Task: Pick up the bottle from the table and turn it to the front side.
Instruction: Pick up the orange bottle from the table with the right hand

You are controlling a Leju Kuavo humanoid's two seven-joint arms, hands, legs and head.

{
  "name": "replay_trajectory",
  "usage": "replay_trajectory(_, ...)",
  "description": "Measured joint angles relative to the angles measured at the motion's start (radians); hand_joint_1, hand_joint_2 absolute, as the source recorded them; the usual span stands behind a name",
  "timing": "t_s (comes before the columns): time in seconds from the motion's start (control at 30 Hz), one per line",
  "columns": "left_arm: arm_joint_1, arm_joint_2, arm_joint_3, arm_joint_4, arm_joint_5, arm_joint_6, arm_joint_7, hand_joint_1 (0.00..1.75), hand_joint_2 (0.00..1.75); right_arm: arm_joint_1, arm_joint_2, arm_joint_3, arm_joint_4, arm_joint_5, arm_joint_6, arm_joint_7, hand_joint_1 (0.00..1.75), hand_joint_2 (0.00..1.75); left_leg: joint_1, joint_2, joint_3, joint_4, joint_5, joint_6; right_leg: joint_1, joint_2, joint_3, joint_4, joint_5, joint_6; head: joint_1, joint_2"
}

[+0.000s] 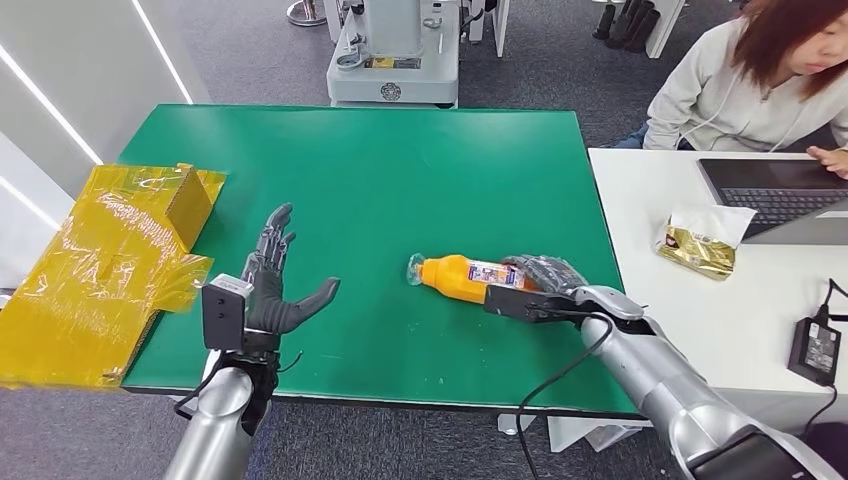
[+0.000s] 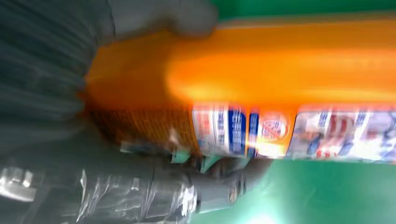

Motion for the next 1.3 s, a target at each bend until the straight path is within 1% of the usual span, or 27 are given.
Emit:
replay_trajectory(0.27,0.009,0.007,-0.006,0.000,0.010,0.001,-0.001,0.00,1.75,0.007,-0.023,0.039,-0.004,-0.091,-0.040,-0.011,1.75,1.75,0.000,0.000,0.001,0.000,0.000,0.000,0.000,0.000,0.001,0.000,0.000,0.000,0.000,0.000)
replay_trajectory(0.4,0.014,0.011,-0.007,0.000,0.015,0.001,-0.002,0.00,1.75,0.029,-0.034,0.042,-0.025,-0.141,-0.082,-0.035,1.75,1.75,0.000,0.000,0.001,0.000,0.000,0.000,0.000,0.000,0.001,0.000,0.000,0.000,0.000,0.000)
replay_trajectory(0.53,0.020,0.014,-0.008,0.000,0.019,0.001,-0.005,0.00,1.75,0.046,-0.042,0.042,-0.047,-0.168,-0.099,-0.049,1.75,1.75,0.000,0.001,0.002,0.000,0.000,0.000,0.000,0.001,0.001,0.000,0.000,0.000,0.000,0.000)
replay_trajectory(0.6,0.023,0.015,-0.008,0.000,0.022,0.002,-0.008,0.00,1.75,0.061,-0.044,0.037,-0.064,-0.213,-0.118,-0.073,1.75,1.75,0.000,0.001,0.002,0.000,0.000,0.000,0.000,0.001,0.002,0.000,0.000,0.000,0.000,0.000)
replay_trajectory(0.7,0.027,0.017,-0.008,0.000,0.027,0.003,-0.010,0.00,1.75,0.114,-0.043,0.004,-0.120,-0.343,-0.158,-0.133,1.75,1.75,0.000,0.000,0.001,0.000,0.000,0.000,0.000,0.000,0.001,0.000,0.000,0.000,0.000,0.000)
replay_trajectory(0.8,0.027,0.020,-0.011,0.000,0.030,0.003,-0.011,0.00,1.75,0.212,-0.023,-0.051,-0.230,-0.460,-0.208,-0.183,1.75,1.75,0.000,0.000,-0.001,0.000,0.000,0.000,0.000,0.000,0.000,0.000,0.000,0.000,0.000,0.000)
replay_trajectory(0.93,0.025,0.022,-0.023,0.000,0.031,0.004,-0.012,0.00,1.75,0.335,0.045,-0.101,-0.382,-0.505,-0.262,-0.213,1.75,1.75,0.000,0.000,-0.003,-0.001,0.000,0.000,0.000,0.001,-0.005,0.001,0.000,0.000,0.000,0.000)
replay_trajectory(1.07,0.022,0.023,-0.032,0.000,0.031,0.005,-0.012,0.00,1.75,0.386,0.087,-0.122,-0.470,-0.509,-0.273,-0.213,1.75,1.75,0.000,0.000,-0.005,-0.001,0.000,0.000,0.000,0.000,-0.006,0.001,-0.001,-0.001,0.000,0.000)
replay_trajectory(1.3,0.020,0.028,-0.036,0.000,0.031,0.005,-0.012,0.00,1.75,0.426,0.107,-0.155,-0.538,-0.510,-0.274,-0.212,1.75,1.75,0.000,0.000,-0.006,-0.001,0.000,0.000,0.000,0.000,-0.006,0.000,-0.001,0.000,0.000,0.000)
